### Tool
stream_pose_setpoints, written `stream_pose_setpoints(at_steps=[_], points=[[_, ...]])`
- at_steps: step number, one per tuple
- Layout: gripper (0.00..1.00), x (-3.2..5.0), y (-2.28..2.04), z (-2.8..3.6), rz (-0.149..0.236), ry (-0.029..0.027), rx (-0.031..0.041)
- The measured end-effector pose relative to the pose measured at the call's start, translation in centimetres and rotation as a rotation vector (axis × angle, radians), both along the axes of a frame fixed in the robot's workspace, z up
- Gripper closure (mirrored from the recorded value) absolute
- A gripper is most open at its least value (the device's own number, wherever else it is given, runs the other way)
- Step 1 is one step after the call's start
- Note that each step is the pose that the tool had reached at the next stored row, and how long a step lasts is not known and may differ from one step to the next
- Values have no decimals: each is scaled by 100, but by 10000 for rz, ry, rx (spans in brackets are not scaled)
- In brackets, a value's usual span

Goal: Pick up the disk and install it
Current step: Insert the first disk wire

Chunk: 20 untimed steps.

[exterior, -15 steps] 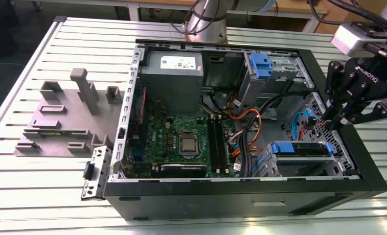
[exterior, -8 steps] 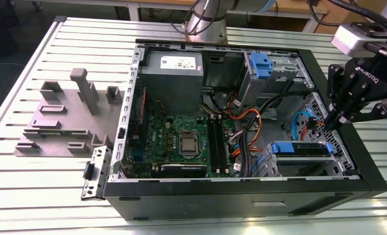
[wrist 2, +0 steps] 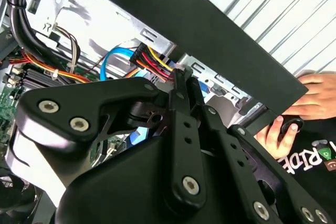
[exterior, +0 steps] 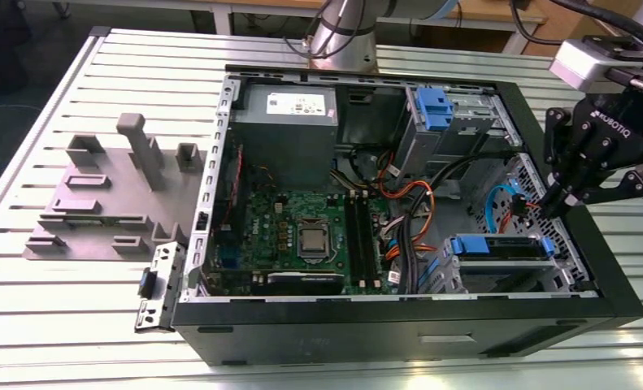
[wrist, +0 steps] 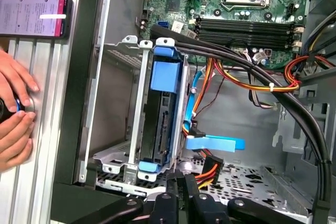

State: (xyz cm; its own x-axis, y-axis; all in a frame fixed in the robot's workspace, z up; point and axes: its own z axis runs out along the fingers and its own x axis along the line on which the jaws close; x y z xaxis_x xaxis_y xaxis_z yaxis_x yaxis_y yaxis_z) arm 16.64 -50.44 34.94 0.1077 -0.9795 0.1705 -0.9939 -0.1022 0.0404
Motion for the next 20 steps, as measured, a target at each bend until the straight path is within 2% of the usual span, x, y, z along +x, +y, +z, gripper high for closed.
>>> stream_pose_setpoints(at_steps=[6,9,10,12,13,20], points=[[83,-58,-1,2,0,-10,-4],[83,-81,-18,2,8,-15,6],[83,-86,-27,1,15,-17,47],[83,-102,-40,1,25,-19,177],[83,-113,-50,0,29,-22,205],[83,-158,-136,-4,39,-42,231]])
